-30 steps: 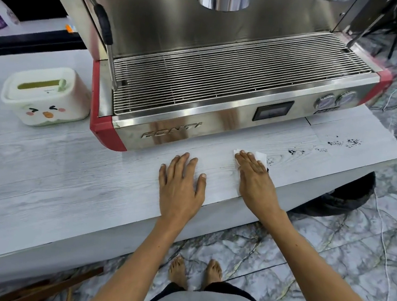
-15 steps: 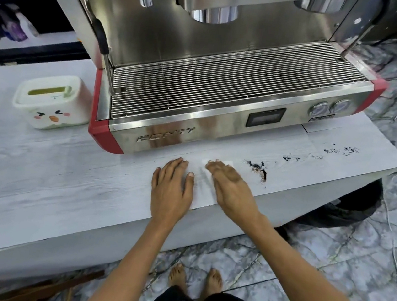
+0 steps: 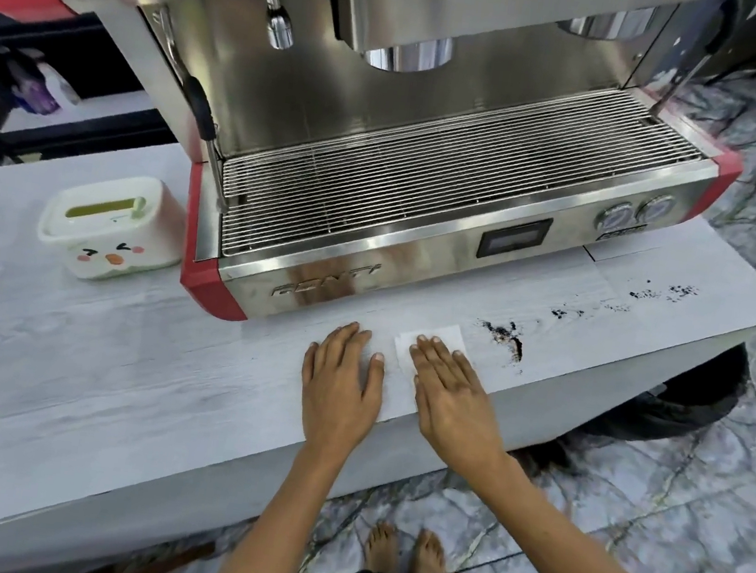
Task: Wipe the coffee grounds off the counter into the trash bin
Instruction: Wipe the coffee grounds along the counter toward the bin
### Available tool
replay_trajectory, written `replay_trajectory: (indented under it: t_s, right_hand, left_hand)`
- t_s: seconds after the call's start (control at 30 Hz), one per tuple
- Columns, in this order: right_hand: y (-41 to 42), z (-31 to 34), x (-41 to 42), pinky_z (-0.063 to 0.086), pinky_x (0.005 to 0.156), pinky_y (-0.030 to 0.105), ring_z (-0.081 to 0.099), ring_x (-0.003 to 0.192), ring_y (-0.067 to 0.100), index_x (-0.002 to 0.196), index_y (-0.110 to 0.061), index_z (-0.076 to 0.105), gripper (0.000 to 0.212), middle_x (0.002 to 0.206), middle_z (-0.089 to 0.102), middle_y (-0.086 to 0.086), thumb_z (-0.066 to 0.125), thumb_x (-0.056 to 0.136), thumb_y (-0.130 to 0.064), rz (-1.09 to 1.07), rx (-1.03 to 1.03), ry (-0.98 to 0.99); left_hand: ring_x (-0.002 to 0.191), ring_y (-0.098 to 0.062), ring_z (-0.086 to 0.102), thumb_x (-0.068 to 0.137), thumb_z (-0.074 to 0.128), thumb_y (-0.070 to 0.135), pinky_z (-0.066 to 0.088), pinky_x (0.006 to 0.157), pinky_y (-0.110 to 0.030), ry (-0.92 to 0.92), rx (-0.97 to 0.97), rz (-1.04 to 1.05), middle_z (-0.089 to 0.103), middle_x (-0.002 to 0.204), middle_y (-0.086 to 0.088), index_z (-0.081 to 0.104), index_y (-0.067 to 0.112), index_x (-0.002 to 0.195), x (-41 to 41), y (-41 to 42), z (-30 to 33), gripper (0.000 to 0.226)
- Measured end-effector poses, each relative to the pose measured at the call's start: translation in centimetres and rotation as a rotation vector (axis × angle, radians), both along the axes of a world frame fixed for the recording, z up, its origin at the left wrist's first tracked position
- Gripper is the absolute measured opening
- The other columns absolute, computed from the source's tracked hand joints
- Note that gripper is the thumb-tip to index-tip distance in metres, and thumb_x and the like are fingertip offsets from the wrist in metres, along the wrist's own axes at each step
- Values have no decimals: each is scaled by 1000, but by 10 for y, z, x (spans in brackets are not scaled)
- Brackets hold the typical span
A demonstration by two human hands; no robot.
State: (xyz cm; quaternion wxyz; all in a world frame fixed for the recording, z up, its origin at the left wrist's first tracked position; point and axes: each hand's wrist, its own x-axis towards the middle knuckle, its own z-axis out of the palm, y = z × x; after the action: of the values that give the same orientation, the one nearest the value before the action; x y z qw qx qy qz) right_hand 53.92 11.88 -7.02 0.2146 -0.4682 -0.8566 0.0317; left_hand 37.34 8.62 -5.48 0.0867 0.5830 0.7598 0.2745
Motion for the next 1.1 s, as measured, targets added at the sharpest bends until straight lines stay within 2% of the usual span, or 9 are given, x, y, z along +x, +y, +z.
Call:
replay_trajectory:
  t_s: [0.17,0.33,0.7,0.87,1.1]
  right_hand:
    - [4,1,8,35,112,39,42,135,18,134,-6,53,42,141,51,9,43,94,-14,-24,-3,16]
    - [12,4,25,33,113,38,41,136,17,134,-6,53,42,142,50,8,41,95,-14,-50,-23,28]
    - [28,7,51,34,113,40,39,137,17,136,-7,52,43,143,50,6,35,98,-17,-71,-68,32]
    - [35,10,64,32,114,40,40,137,18,136,-7,51,44,143,50,7,32,98,-18,-68,-82,24]
    - [45,12,80,32,114,40,39,137,19,136,-8,51,45,143,50,7,31,98,-19,-65,-97,33]
  left_hand:
    - [140,-20,38,96,35,49,20,121,-47,22,8,-30,46,149,1,56,21,136,1,0,1,53]
    - [148,-20,24,95,28,54,7,124,-48,45,-82,-84,38,156,3,50,22,142,12,3,3,60]
    - [148,-21,22,94,25,55,6,124,-50,38,-101,-105,36,157,1,47,22,144,39,16,8,64]
    - [148,-22,23,96,33,51,7,123,-50,39,-107,-82,37,156,1,48,21,143,45,23,6,58]
    - [149,-21,22,96,31,52,6,123,-51,45,-122,-51,37,156,3,46,23,144,52,28,7,59]
